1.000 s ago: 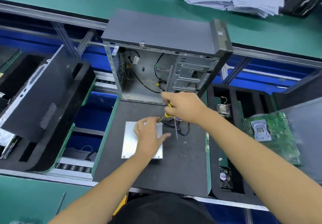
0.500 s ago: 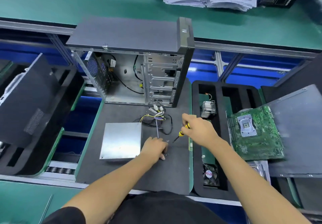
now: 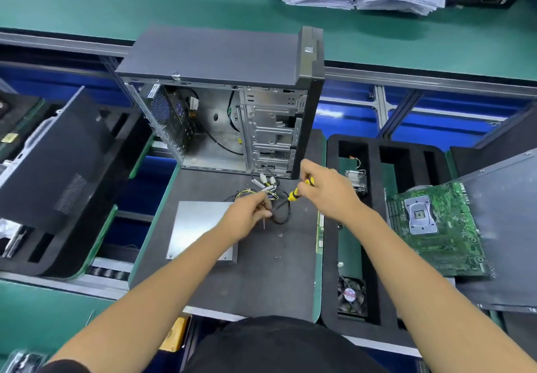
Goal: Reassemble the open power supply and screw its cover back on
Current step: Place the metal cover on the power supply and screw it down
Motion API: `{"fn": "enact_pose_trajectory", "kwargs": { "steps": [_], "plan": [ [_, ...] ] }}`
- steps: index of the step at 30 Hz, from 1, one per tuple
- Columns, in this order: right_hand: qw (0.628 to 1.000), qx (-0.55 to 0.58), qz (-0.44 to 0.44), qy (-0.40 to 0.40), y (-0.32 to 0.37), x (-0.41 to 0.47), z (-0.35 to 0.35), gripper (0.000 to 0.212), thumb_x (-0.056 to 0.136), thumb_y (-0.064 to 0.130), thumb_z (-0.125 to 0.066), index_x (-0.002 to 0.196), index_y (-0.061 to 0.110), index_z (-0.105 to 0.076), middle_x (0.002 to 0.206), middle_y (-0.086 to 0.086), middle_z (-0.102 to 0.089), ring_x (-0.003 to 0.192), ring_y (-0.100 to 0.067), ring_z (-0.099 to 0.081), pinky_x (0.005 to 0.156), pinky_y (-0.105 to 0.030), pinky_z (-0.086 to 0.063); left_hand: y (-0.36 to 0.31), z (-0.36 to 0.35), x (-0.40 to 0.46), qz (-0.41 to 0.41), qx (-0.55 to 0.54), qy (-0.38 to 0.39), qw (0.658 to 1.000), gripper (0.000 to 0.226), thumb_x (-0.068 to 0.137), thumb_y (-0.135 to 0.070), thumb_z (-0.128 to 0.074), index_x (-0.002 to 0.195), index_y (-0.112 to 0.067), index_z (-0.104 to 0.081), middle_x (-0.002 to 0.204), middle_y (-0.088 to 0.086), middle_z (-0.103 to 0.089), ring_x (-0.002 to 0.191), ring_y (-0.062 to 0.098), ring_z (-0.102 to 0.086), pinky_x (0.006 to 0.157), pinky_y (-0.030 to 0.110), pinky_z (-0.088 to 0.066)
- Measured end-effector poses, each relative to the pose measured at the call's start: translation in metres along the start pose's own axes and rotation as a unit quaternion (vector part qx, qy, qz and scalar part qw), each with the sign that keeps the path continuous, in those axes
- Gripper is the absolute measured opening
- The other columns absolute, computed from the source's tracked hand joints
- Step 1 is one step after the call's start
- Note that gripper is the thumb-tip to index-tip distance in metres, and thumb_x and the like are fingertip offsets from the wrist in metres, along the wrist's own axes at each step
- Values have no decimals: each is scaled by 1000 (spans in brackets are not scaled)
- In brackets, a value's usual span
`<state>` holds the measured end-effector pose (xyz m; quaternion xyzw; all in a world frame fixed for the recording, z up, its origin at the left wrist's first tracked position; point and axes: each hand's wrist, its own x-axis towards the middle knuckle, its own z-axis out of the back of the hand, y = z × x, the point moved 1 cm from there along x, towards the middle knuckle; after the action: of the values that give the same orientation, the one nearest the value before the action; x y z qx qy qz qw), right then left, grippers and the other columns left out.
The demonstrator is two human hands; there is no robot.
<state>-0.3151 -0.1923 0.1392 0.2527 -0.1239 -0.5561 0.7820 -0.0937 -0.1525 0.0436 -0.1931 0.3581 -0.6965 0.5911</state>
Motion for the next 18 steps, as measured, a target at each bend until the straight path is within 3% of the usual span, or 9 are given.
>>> {"fn": "enact_pose_trajectory", "kwargs": {
  "steps": [6,9,15,18],
  "plan": [
    [998,10,59,-5,33,24,9,16,85,33,-54,82,29,-39,57,3,-54,54,-15,-45,53,-30,-29,11,35,-2,13,-54,-53,997,11,89,-10,-78,88,-15,-68,86,-12,-69,80,4,-62,76,12,-45],
    [998,9,68,12,46,34,6,15,86,31,-54,83,28,-39,58,4,-54,53,-11,-42,54,-31,-29,20,42,-7,22,-74,-51,996,13,88,-10,-79,87,-16,-68,85,-17,-69,76,-4,-60,75,10,-44],
    [994,-2,98,45,68,51,3,12,86,29,-53,84,26,-41,76,-1,-67,70,-23,-53,59,-34,-36,33,50,-13,32,-111,-76,990,20,88,-8,-78,84,-23,-66,87,-14,-71,76,-3,-60,74,12,-46],
    [991,-20,123,54,81,62,2,12,86,27,-53,84,26,-41,68,-1,-64,67,-23,-53,59,-36,-39,41,56,-14,26,-120,-77,989,20,88,-6,-78,85,-21,-65,86,-12,-71,76,-4,-60,75,12,-48]
  ]
}}
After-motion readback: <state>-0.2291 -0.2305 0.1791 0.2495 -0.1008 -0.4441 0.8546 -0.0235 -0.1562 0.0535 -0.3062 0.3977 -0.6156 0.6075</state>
